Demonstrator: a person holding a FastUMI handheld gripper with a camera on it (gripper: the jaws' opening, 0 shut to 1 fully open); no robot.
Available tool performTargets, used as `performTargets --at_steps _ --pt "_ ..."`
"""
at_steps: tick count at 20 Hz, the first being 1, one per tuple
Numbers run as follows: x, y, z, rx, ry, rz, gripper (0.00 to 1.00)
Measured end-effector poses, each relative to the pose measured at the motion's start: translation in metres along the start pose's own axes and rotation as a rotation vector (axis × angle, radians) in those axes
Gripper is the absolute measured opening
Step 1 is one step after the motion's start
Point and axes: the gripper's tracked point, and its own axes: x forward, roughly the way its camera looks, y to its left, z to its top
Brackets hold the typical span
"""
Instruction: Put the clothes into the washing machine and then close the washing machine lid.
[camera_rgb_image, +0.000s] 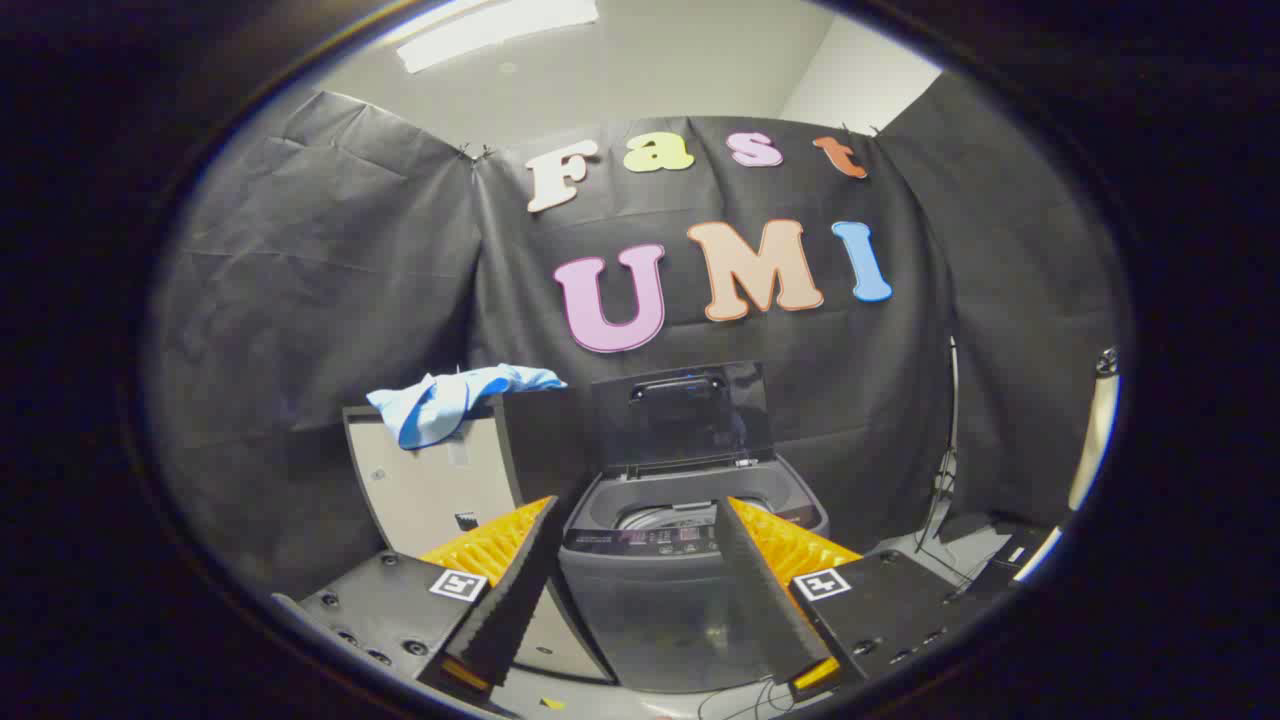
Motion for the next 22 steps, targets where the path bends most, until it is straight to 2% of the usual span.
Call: performTargets --at_steps 4,13,22 --pt "-0.003 0.004 -0.004 -0.051 0.002 -0.001 0.95" --pt "-0.004 0.016 -0.008 -0.033 -0.004 0.019 0.95" --pt "0.010 0.012 -0.004 -0.011 0.020 -0.067 0.95"
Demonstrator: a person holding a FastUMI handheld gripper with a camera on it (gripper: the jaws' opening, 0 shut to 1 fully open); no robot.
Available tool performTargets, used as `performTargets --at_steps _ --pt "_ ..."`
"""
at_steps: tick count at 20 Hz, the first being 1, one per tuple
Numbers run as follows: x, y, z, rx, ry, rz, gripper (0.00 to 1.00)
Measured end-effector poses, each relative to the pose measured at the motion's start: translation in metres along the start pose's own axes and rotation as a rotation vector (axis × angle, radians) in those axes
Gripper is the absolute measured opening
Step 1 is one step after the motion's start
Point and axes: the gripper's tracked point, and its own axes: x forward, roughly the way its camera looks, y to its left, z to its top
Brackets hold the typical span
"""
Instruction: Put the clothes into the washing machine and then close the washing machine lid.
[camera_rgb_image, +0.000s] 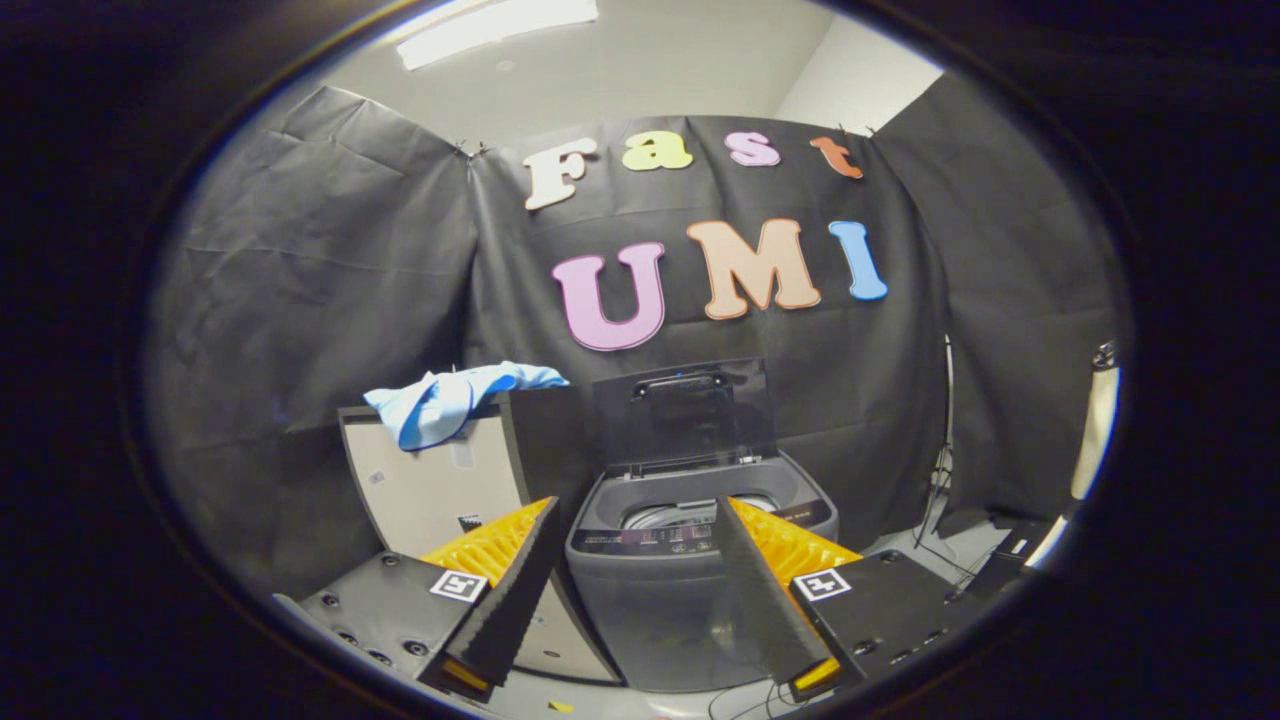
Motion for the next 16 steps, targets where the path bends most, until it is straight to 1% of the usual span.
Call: performTargets --at_steps 2,4,6,7,9,12,16 --pt "0.007 0.008 0.009 0.008 0.014 -0.011 0.95" --pt "0.018 0.019 0.023 0.044 0.022 -0.033 0.95" --pt "0.037 0.032 0.030 0.125 0.088 -0.070 0.96" --pt "0.047 0.044 0.033 0.180 0.126 -0.074 0.96" --pt "0.072 0.079 0.055 0.249 0.160 -0.007 0.96" --pt "0.113 0.110 0.096 0.226 0.149 0.026 0.97" --pt "0.167 0.167 0.127 0.110 0.166 0.091 0.97"
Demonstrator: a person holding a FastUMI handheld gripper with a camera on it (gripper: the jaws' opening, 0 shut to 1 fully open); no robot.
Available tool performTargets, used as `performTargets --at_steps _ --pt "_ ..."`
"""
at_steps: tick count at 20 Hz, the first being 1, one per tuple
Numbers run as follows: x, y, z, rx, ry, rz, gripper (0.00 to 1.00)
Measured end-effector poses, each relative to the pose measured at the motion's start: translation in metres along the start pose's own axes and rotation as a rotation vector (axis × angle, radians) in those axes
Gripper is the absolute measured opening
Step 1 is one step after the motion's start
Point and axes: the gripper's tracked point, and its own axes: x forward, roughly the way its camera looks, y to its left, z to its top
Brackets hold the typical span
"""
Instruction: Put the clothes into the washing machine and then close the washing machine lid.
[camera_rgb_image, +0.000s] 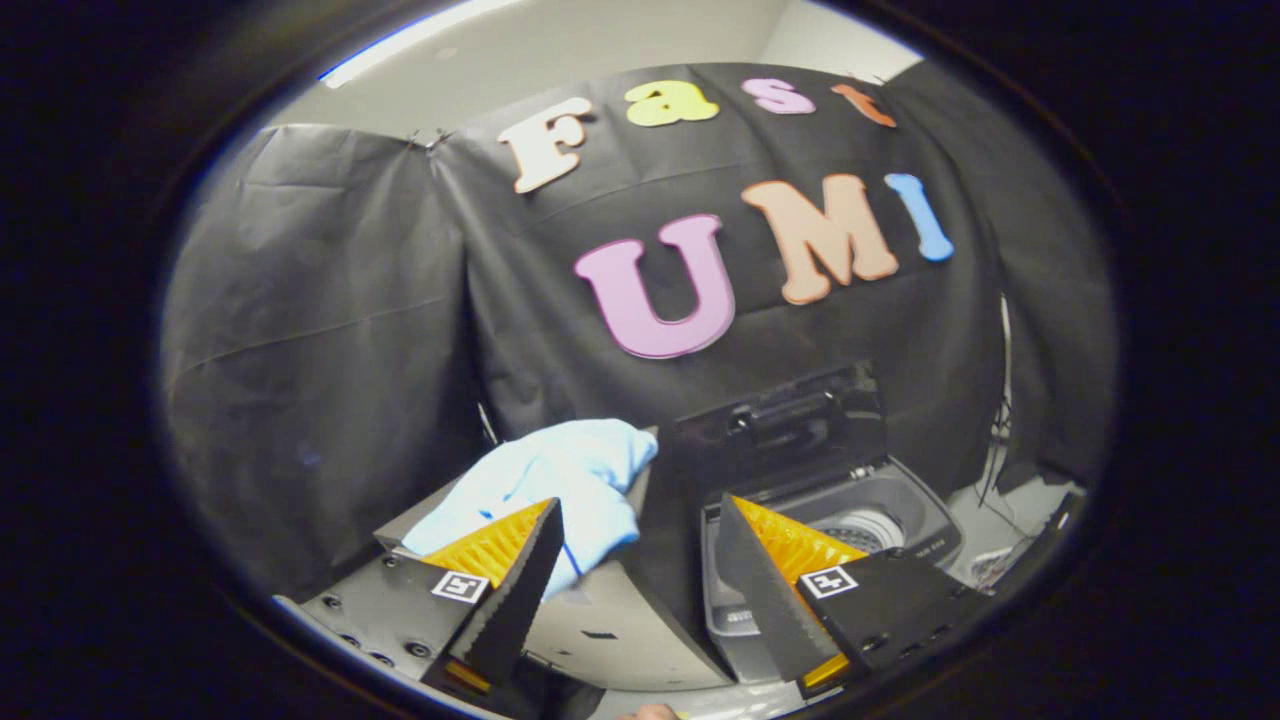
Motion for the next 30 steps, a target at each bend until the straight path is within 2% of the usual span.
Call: performTargets --at_steps 4,7,10,12,14,15,18,19,20,23,25,26,28,30 --pt "0.058 0.065 0.012 -0.167 0.051 0.056 0.97" --pt "0.098 0.102 0.006 -0.224 0.096 0.068 0.98" --pt "0.137 0.107 -0.022 -0.250 0.211 -0.001 0.98" --pt "0.161 0.099 -0.029 -0.281 0.218 -0.053 0.98" --pt "0.175 0.101 -0.043 -0.313 0.260 -0.066 0.98" --pt "0.180 0.108 -0.053 -0.299 0.282 -0.048 0.99" --pt "0.187 0.101 -0.098 -0.269 0.473 -0.082 0.99" --pt "0.201 0.098 -0.102 -0.230 0.427 -0.090 0.88" --pt "0.178 0.103 -0.109 -0.223 0.476 -0.089 0.77" --pt "0.190 0.112 -0.106 -0.288 0.442 0.035 0.45" --pt "0.187 0.110 -0.105 -0.283 0.442 0.053 0.23" --pt "0.184 0.106 -0.105 -0.277 0.444 0.049 0.23" --pt "0.181 0.106 -0.093 -0.190 0.404 0.033 0.05" --pt "0.176 0.101 -0.075 -0.147 0.385 0.042 0.05"
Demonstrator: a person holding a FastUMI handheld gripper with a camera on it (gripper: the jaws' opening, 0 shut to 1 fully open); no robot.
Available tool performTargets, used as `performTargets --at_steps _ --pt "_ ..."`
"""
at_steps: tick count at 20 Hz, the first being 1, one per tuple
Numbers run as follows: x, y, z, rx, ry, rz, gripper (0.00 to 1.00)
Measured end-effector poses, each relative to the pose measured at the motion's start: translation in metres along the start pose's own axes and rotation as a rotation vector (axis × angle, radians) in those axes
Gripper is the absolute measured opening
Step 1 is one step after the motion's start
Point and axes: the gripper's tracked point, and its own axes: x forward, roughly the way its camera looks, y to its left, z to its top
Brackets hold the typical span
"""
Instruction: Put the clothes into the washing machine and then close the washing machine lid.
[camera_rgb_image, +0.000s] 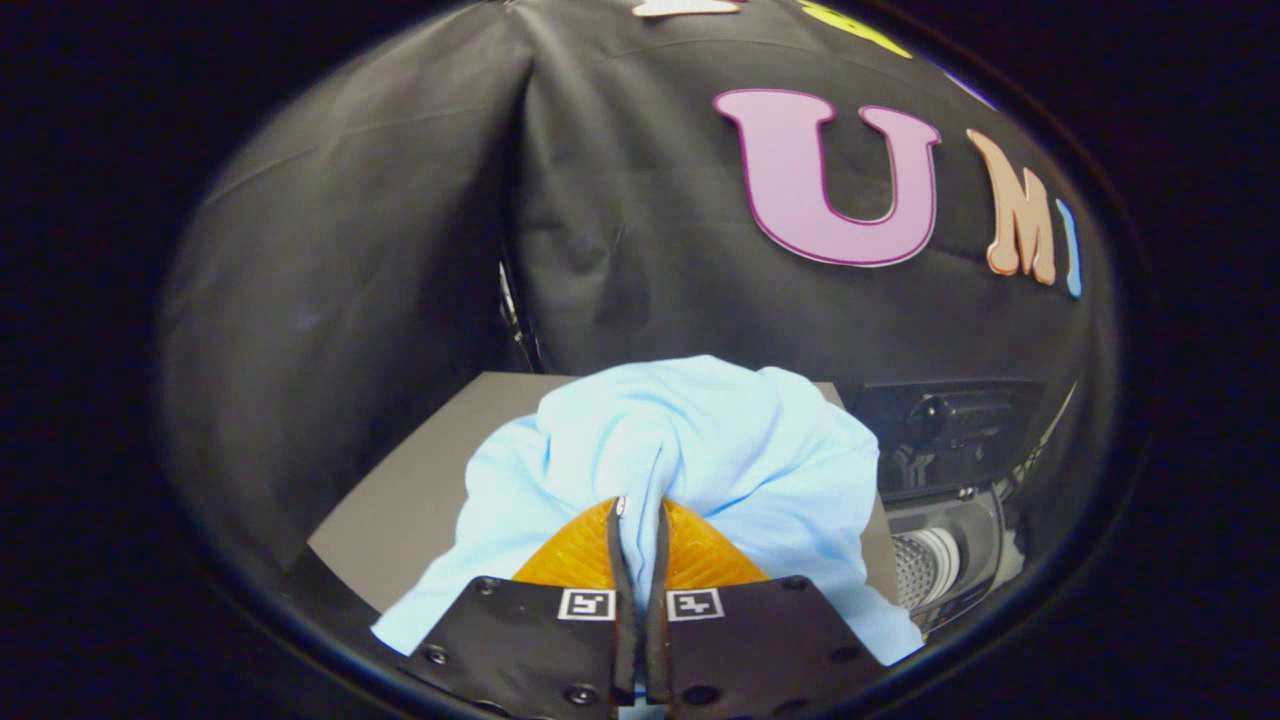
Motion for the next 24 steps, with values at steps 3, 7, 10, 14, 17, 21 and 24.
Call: performTargets --at_steps 3,7,10,14,17,21,24 --pt "-0.020 -0.024 0.015 -0.001 -0.037 -0.012 0.04" --pt "-0.043 -0.063 0.028 -0.023 -0.082 -0.048 0.04" --pt "-0.058 -0.100 0.033 -0.069 -0.107 -0.094 0.04" --pt "-0.070 -0.139 0.028 -0.138 -0.116 -0.131 0.04" --pt "-0.077 -0.169 0.024 -0.204 -0.125 -0.171 0.04" --pt "-0.081 -0.207 0.015 -0.223 -0.120 -0.218 0.04" --pt "-0.078 -0.234 0.008 -0.217 -0.106 -0.255 0.04"
